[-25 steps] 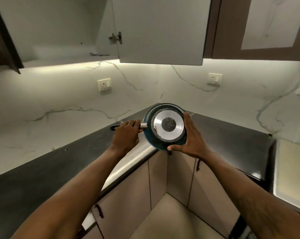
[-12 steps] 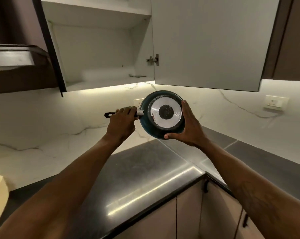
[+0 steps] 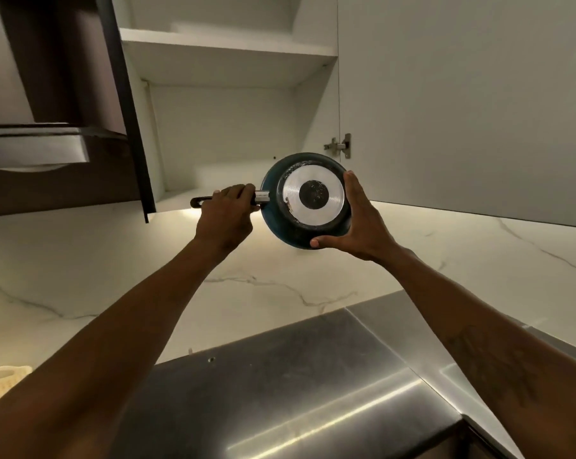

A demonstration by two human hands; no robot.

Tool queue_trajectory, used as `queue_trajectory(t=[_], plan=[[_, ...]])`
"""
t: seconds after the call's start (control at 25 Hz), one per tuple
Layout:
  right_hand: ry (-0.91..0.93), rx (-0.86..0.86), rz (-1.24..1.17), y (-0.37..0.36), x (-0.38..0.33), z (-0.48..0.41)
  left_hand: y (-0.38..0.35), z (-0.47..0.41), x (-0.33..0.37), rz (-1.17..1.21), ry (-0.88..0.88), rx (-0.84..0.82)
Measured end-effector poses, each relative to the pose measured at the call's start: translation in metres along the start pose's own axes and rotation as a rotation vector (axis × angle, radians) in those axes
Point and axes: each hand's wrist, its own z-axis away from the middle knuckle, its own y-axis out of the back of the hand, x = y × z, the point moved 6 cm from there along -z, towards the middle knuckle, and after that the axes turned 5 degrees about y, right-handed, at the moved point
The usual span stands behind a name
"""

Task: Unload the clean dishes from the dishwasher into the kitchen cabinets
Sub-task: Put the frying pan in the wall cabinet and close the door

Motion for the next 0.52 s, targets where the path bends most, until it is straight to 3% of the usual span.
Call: queue_trajectory(t=[0.2, 0.4, 0.52], plan=[[0.059, 0.039, -0.010, -0.024, 0.024, -0.081, -0.017, -0.052, -0.044, -0.076, 0.047, 0.014], [0.092, 0.074, -0.116, -0.051, 0.040, -0.139, -0.040, -0.089, -0.079, -0.136, 0.205, -0.031], [0.115, 0.005, -0.160, -0.076, 0.051, -0.171, -0.055, -0.103, -0.095, -0.229, 0.255, -0.117]])
